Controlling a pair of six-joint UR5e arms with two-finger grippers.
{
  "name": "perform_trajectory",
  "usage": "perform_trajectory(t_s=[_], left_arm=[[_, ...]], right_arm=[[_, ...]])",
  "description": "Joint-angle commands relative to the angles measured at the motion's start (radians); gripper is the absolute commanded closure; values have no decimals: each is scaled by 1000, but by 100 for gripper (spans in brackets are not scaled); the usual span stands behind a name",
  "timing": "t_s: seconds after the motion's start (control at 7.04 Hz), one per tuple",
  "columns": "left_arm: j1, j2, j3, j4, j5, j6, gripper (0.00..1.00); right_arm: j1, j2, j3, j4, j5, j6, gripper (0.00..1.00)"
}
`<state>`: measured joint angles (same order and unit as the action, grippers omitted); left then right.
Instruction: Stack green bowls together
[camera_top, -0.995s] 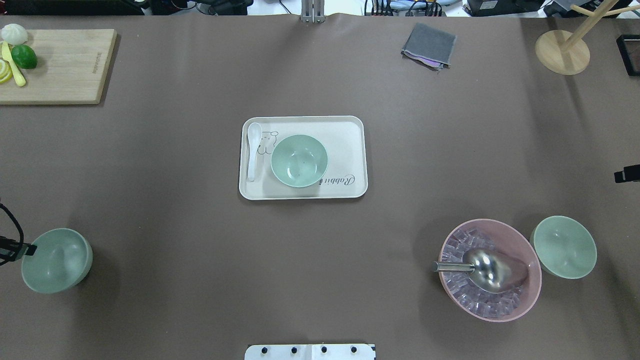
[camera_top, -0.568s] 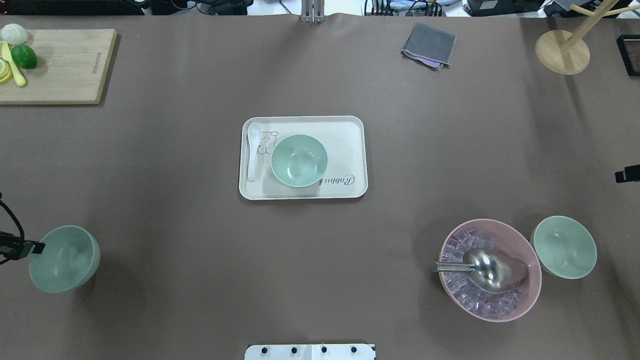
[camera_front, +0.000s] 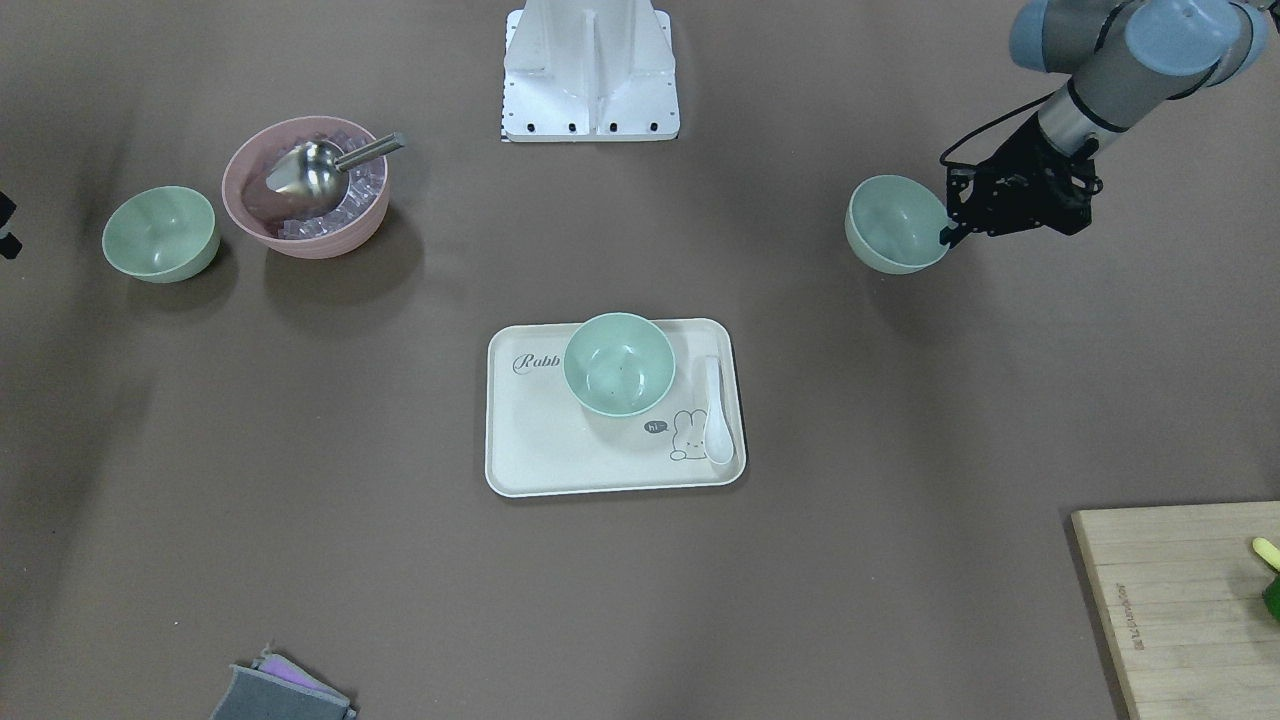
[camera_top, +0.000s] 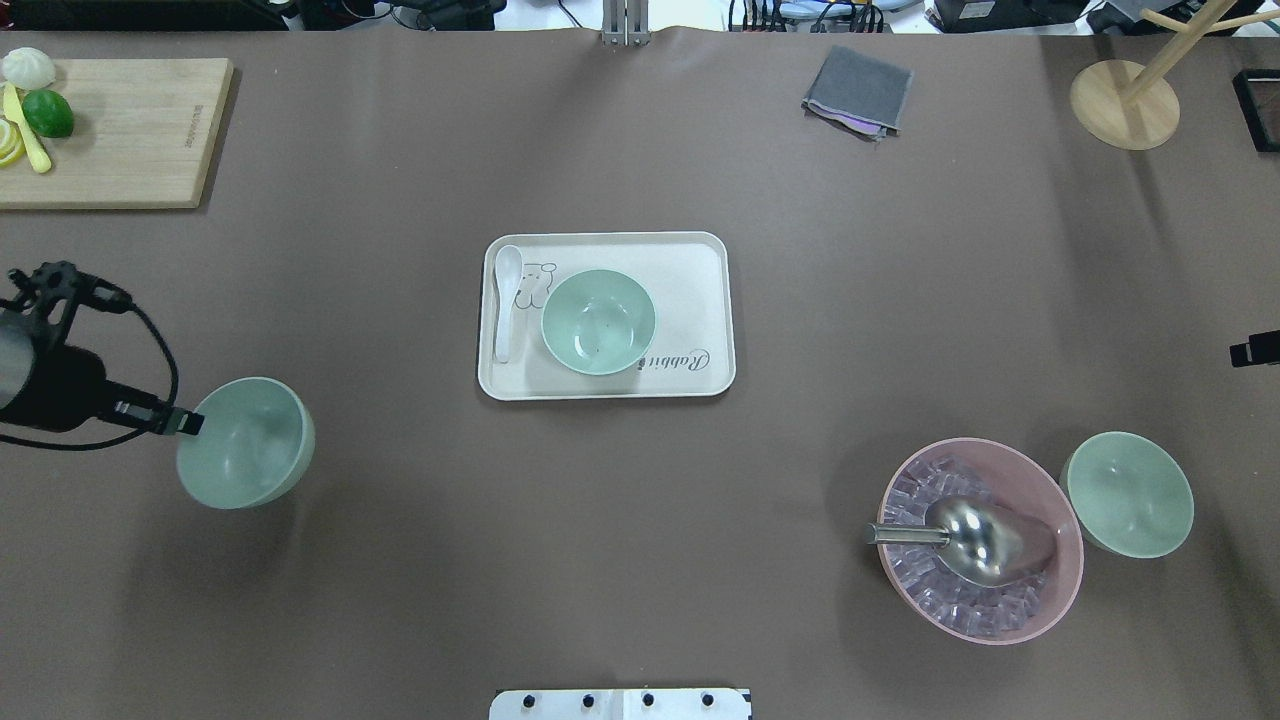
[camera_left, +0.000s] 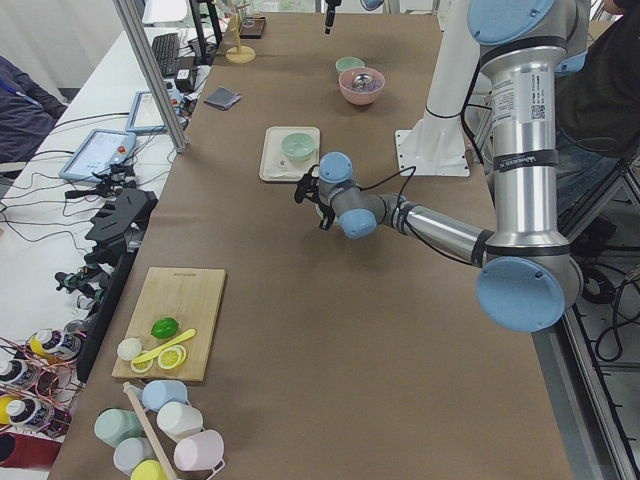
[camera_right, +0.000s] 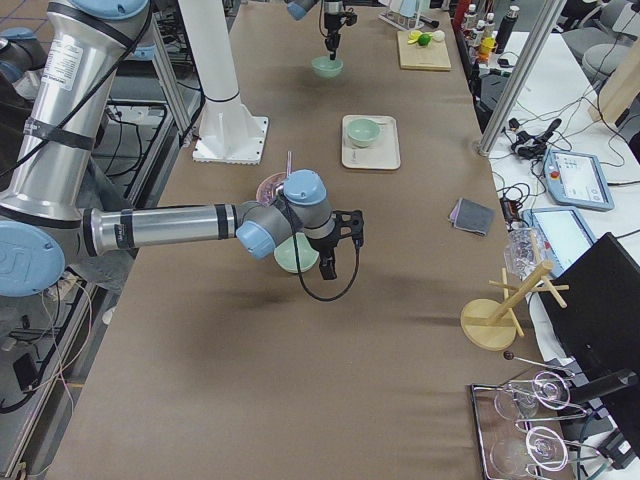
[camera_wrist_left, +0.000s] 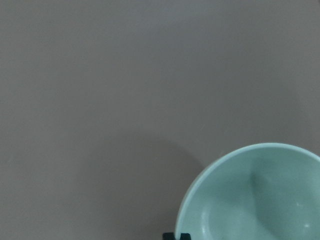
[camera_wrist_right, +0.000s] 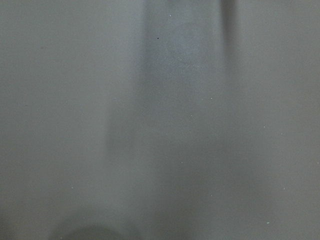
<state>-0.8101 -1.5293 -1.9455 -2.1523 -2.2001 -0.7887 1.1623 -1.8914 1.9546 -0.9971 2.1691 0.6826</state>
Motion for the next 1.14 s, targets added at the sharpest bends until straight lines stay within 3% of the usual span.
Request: perform_trajectory(t_s=[0.0, 0.28, 0.71, 0.99], left_arm=[[5, -287, -13, 322, 6, -82, 100], [18, -563, 75, 562, 11, -156, 100], [43, -818, 383, 519, 92, -232, 100], [103, -856, 515, 373, 169, -286, 100]], right_arm=[[-1, 0, -3, 0, -2, 0, 0], [-1, 2, -3, 0, 0, 0, 0], [-4, 9, -5, -2, 0, 2, 0], [-4, 11, -6, -2, 0, 2, 0]])
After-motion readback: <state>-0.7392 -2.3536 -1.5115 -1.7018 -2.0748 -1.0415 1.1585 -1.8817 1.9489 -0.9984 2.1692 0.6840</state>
